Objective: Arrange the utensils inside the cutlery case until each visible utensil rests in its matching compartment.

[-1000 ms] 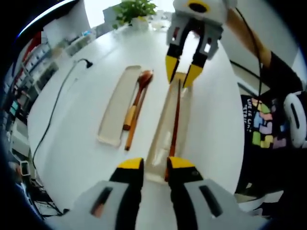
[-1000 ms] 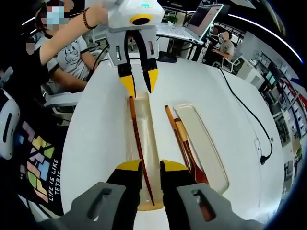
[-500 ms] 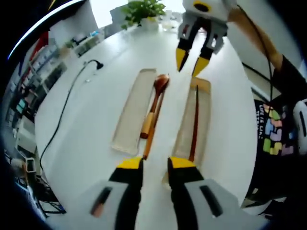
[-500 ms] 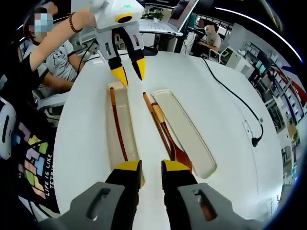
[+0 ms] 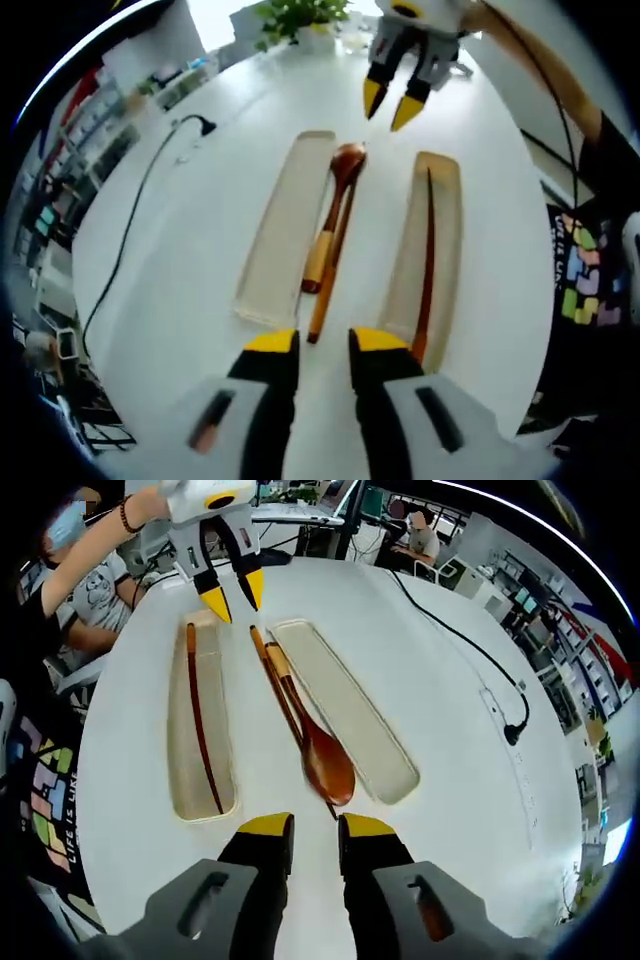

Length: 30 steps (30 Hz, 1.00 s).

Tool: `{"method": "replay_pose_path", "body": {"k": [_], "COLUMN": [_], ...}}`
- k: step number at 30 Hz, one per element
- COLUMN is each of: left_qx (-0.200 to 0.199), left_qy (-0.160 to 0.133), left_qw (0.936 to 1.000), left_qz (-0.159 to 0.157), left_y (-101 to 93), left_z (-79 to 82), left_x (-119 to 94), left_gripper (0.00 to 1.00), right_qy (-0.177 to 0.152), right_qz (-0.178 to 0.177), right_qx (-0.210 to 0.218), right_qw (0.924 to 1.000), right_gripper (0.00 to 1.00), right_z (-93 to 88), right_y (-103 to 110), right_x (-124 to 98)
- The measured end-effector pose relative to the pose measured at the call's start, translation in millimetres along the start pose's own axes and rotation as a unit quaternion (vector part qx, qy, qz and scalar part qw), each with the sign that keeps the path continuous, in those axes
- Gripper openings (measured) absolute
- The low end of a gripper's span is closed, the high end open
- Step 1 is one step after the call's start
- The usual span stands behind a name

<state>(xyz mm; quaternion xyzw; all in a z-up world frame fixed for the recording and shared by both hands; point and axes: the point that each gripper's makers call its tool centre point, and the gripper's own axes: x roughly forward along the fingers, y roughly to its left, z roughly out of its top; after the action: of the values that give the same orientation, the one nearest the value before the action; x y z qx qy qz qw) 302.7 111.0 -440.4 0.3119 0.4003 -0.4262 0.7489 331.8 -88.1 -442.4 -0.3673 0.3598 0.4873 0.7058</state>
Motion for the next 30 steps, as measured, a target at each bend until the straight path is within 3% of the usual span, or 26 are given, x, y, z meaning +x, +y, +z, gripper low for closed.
{"method": "replay_pose_path", "body": {"k": [6,10,30], "left_qx": [-0.002,0.008,-0.015], "left_qy": [0.01,0.032,0.032], "left_qw": [0.9999,0.9994,0.9994], "left_qz": [-0.006,0.0,-0.004], "left_y": [-1.9,0.6,9.8], "left_z": [-3.5,-12.0,-11.5], "left_x": [7.1,8.9,21.4], "left_gripper": [0.2,0.2,0.2], "right_qy": [0.003,0.003,-0.013], "right_qz": [0.007,0.015,0.018], "right_qx": [0.0,0.002,0.01], "right_qw": [1.0,0.9999,0.9997], "right_gripper": [0.19,0.19,0.19], "right_z": [-7.3,-10.7,-10.6], "right_y": [-2.0,-2.5,-14.0], "right_x": [13.9,17.0,24.6]}}
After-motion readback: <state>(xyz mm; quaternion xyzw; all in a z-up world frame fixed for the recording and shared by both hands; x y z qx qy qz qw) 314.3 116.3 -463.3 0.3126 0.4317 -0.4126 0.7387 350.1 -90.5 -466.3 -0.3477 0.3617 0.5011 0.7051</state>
